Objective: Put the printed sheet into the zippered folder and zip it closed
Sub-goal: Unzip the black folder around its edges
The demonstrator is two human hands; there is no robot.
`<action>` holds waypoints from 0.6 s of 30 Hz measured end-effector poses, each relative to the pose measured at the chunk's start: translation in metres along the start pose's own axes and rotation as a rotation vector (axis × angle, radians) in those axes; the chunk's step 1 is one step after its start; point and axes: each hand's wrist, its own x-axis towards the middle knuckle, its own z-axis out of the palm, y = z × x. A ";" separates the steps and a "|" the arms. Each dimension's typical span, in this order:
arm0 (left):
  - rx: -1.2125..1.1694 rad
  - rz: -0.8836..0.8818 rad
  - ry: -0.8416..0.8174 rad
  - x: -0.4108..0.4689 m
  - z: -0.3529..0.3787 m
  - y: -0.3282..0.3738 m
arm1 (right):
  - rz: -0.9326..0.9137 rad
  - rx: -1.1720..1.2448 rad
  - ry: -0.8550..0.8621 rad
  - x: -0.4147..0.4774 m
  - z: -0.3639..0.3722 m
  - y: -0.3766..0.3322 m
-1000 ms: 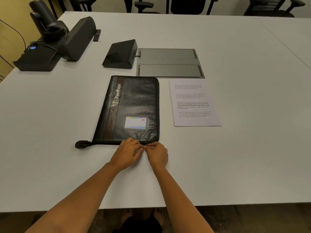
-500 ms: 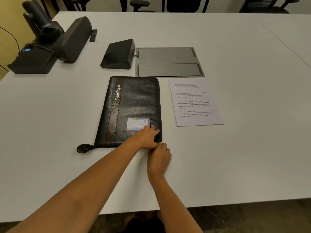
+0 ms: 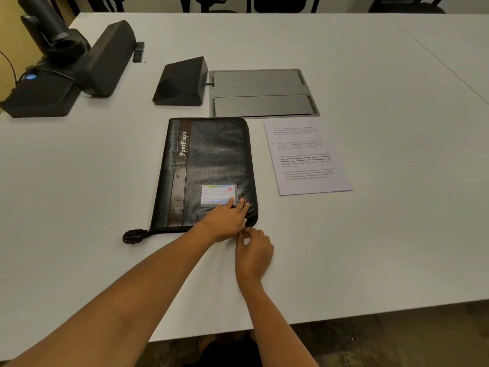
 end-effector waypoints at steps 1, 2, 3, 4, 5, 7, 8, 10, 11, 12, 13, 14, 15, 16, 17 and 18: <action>0.007 -0.006 0.003 0.001 0.000 0.000 | -0.019 -0.009 -0.003 -0.005 0.002 -0.004; 0.010 -0.009 0.004 0.002 0.000 0.000 | -0.038 -0.017 -0.007 -0.010 0.005 -0.009; 0.012 -0.007 0.002 0.002 -0.002 -0.001 | -0.059 -0.023 -0.002 -0.015 0.010 -0.015; 0.015 -0.002 -0.002 0.003 -0.003 -0.002 | -0.072 -0.027 0.002 -0.018 0.013 -0.020; 0.016 0.003 -0.006 0.004 -0.004 -0.003 | -0.076 -0.028 0.002 -0.020 0.016 -0.022; -0.007 0.006 -0.005 0.003 -0.004 -0.004 | -0.056 -0.027 -0.001 -0.016 0.017 -0.014; -0.025 0.007 -0.004 0.003 -0.004 -0.005 | -0.038 -0.023 0.031 -0.010 0.014 -0.006; -0.045 0.013 0.009 0.001 -0.001 -0.005 | 0.005 -0.006 0.119 0.007 0.001 0.008; -0.043 0.015 0.015 0.001 0.001 -0.005 | 0.010 -0.016 0.139 0.017 -0.006 0.012; -0.040 0.016 0.017 0.001 0.001 -0.004 | 0.003 -0.029 0.141 0.024 -0.010 0.014; -0.039 0.016 0.017 0.001 0.000 -0.004 | -0.005 -0.040 0.133 0.029 -0.012 0.015; -0.036 0.017 0.021 0.002 0.000 -0.004 | -0.007 -0.040 0.119 0.030 -0.013 0.014; -0.028 0.023 0.026 0.003 0.000 -0.004 | -0.008 -0.035 0.101 0.027 -0.011 0.011; -0.016 0.029 0.029 0.004 0.000 -0.004 | -0.016 -0.032 0.080 0.021 -0.008 0.009; -0.007 0.030 0.029 0.005 -0.001 -0.004 | -0.034 -0.034 0.053 0.013 -0.004 0.007; -0.007 0.022 0.023 0.005 -0.001 -0.004 | -0.056 -0.044 0.021 0.005 0.002 0.005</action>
